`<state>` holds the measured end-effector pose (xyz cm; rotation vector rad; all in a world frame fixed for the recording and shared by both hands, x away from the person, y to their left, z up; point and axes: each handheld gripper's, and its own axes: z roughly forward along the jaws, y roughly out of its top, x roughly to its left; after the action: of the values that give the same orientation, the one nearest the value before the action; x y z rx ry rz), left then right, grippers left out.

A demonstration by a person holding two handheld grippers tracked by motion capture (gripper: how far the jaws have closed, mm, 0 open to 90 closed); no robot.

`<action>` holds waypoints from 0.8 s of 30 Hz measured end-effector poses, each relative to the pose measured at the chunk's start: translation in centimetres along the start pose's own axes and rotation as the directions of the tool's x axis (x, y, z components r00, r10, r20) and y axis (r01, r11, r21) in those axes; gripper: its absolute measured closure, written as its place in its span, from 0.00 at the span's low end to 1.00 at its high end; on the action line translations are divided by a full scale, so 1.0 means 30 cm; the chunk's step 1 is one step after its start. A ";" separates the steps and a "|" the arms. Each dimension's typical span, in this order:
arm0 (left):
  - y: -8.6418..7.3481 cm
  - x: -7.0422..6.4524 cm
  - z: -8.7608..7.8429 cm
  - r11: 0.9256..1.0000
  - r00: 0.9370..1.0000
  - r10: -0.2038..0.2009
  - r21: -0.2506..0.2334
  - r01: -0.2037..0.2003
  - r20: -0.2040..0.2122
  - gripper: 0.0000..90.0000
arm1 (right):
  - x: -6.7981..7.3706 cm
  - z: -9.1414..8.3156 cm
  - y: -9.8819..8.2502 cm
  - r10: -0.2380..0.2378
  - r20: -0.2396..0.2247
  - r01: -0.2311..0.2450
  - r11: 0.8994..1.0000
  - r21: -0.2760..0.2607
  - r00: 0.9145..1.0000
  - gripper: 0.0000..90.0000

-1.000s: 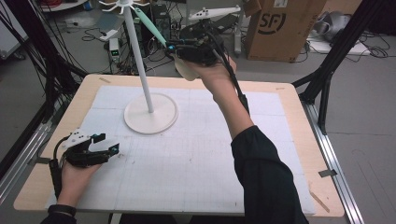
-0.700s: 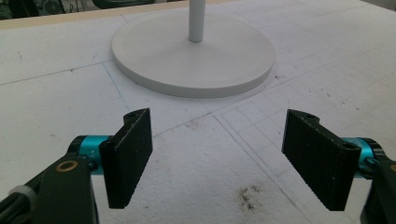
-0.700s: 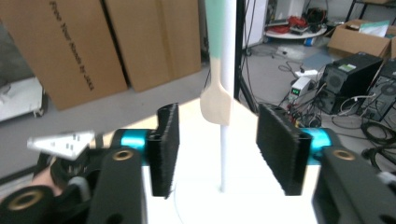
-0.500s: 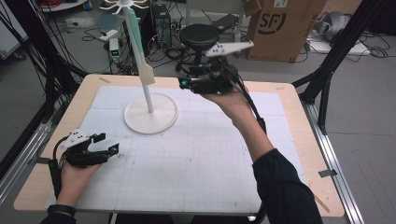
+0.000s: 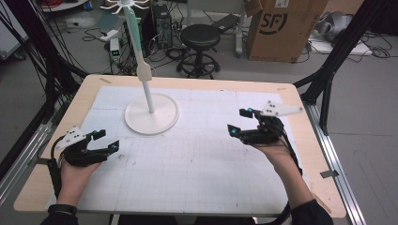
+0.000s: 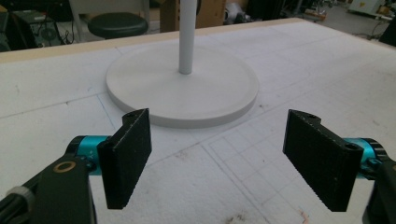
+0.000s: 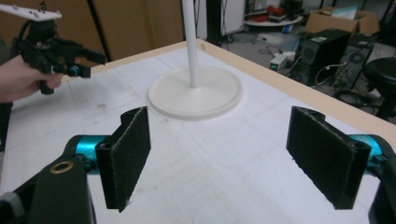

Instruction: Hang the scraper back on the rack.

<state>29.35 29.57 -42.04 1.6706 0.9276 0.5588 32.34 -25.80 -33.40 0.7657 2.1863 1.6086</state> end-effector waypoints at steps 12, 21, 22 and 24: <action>-0.001 -0.002 -0.005 1.000 1.000 0.016 0.004 -0.016 0.017 0.27 | -0.029 -0.033 -0.210 0.079 0.059 -0.081 0.996 0.042 0.995 0.23; -0.007 -0.017 -0.004 0.999 0.999 0.030 0.022 -0.031 0.021 0.27 | -0.021 -0.016 -0.243 0.065 0.061 -0.070 0.993 0.091 0.996 0.20; -0.008 -0.018 -0.005 0.999 0.999 0.030 0.022 -0.031 0.019 0.27 | -0.021 -0.016 -0.243 0.063 0.062 -0.068 0.994 0.091 0.996 0.20; -0.010 -0.020 -0.006 0.999 0.999 0.030 0.023 -0.031 0.020 0.27 | -0.022 -0.016 -0.244 0.061 0.066 -0.066 0.994 0.086 0.996 0.19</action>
<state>28.77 29.24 -42.21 1.7112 0.8989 0.5529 30.92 -28.20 -40.21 0.9077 2.2212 1.5045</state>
